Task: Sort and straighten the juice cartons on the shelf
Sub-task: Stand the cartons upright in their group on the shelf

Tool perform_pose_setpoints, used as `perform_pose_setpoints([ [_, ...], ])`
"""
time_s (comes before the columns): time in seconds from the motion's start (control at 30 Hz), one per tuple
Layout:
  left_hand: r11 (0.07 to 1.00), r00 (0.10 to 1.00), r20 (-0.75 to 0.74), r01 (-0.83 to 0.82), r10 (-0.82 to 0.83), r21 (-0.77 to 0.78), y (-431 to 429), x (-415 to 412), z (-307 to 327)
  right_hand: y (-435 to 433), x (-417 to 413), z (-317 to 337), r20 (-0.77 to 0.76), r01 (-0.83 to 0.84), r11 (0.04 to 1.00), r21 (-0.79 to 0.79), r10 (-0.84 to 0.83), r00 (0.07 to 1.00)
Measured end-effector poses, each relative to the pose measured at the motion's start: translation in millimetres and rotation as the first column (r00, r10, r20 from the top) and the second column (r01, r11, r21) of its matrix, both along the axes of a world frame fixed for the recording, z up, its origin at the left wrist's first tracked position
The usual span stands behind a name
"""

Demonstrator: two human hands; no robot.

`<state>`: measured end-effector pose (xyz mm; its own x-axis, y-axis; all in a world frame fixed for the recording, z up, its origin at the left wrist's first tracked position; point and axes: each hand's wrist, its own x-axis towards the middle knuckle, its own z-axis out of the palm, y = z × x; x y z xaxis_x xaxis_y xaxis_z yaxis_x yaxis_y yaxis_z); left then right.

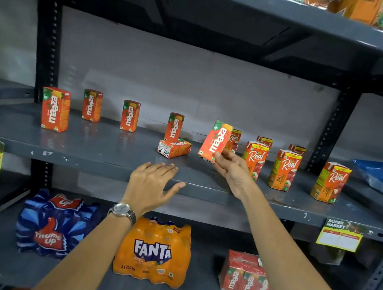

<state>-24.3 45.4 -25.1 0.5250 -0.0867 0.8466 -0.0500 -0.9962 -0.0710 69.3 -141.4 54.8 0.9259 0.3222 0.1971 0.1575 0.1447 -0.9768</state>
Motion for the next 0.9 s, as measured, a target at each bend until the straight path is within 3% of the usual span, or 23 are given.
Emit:
perform_pose_setpoints([
  [0.4,1.000,1.000,-0.021,-0.009,0.008,-0.013,-1,0,0,0,-7,0,0.045,0.008,0.996,0.088,-0.012,0.999],
  [0.9,0.997,0.999,-0.007,-0.048,0.047,-0.064,22,-10,29,8,-4,6,0.118,-0.047,0.997,0.057,0.040,0.992],
])
